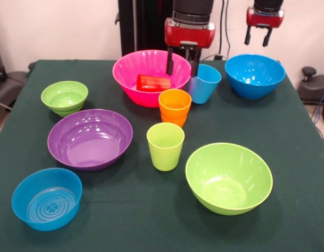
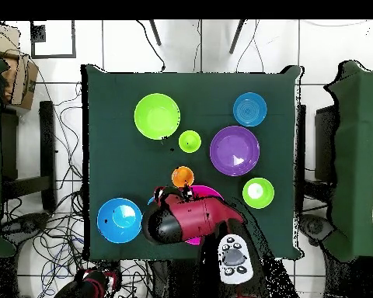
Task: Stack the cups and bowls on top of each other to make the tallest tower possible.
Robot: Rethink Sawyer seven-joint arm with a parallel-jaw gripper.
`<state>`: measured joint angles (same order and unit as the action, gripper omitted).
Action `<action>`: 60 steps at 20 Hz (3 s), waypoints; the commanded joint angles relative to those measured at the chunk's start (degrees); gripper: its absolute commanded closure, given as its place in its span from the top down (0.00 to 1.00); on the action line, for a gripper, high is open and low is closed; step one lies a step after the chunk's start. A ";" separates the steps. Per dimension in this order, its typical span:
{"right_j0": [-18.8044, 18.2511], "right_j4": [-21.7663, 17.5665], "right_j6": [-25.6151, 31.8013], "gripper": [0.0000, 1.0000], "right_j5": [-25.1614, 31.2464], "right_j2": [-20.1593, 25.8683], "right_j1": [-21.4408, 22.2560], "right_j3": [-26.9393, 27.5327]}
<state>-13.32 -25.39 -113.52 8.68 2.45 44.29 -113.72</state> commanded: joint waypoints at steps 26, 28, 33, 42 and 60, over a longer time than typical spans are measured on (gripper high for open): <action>7.91 5.35 -6.44 1.00 6.28 -2.21 -3.82 7.91; 7.90 5.24 -6.64 1.00 5.03 -2.32 -4.50 8.05; 7.50 5.58 -5.81 1.00 6.73 -2.00 -6.11 9.23; 8.79 4.64 -4.31 1.00 8.60 -2.99 -7.02 10.46; 9.17 6.32 -4.22 1.00 10.86 -2.89 -9.90 14.29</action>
<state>-4.61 -20.74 -113.52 14.57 -3.35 39.13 -103.95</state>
